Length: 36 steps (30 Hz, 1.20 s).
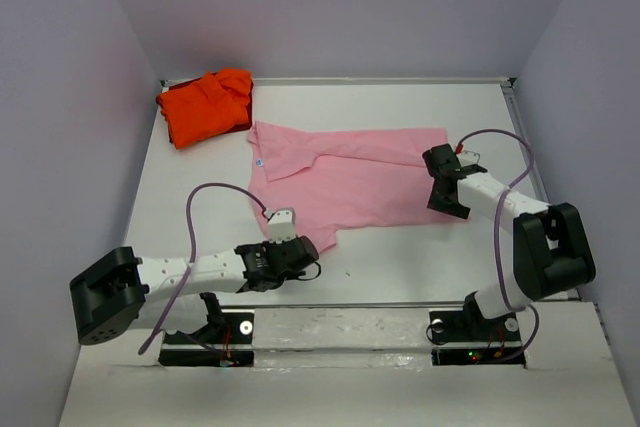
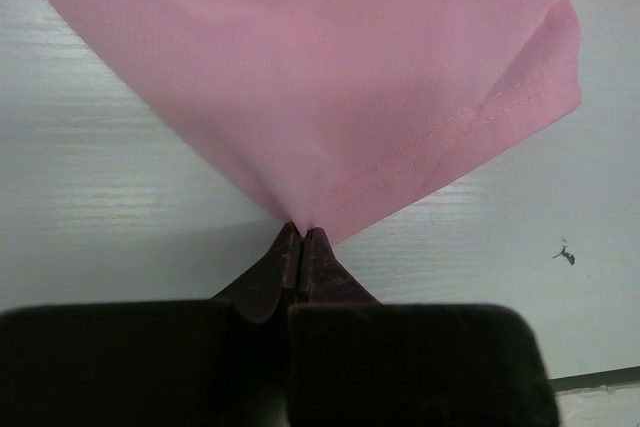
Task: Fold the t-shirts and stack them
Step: Pick up the 1/3-folded T-shirt from the center of the board.
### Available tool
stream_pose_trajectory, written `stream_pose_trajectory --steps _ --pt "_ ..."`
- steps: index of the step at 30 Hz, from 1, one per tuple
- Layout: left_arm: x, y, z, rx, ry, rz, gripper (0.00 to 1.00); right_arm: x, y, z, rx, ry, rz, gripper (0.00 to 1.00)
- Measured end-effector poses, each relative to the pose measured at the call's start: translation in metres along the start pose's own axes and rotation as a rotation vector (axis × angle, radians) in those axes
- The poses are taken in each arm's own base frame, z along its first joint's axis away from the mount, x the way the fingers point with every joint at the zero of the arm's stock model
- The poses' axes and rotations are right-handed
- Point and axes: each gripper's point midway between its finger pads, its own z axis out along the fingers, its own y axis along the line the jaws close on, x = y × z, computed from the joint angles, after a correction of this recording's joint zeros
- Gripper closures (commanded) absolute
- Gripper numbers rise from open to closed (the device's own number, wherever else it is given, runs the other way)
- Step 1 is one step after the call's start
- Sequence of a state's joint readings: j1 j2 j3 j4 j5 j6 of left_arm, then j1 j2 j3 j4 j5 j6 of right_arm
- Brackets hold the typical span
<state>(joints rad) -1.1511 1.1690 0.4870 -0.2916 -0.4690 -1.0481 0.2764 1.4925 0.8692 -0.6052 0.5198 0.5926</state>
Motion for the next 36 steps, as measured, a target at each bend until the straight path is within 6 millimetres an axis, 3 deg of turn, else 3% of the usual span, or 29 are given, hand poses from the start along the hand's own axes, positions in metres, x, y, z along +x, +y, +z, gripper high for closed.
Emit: stream_pose_trajectory --steps 13,21,27,36 --pt "-0.034 -0.020 -0.025 0.136 -0.112 -0.044 1.00 -0.001 -0.003 0.019 0.166 0.094 -0.094 0.41" --pt "-0.050 -0.021 -0.041 0.187 -0.168 -0.063 1.00 0.006 -0.014 0.008 0.200 0.128 -0.062 0.42" --pt "-0.060 -0.020 -0.046 0.181 -0.204 -0.022 1.00 -0.005 -0.021 -0.020 0.128 0.046 0.075 0.44" --pt "-0.077 -0.030 -0.059 0.201 -0.236 0.004 1.00 0.023 -0.022 0.001 0.201 0.137 0.071 0.46"
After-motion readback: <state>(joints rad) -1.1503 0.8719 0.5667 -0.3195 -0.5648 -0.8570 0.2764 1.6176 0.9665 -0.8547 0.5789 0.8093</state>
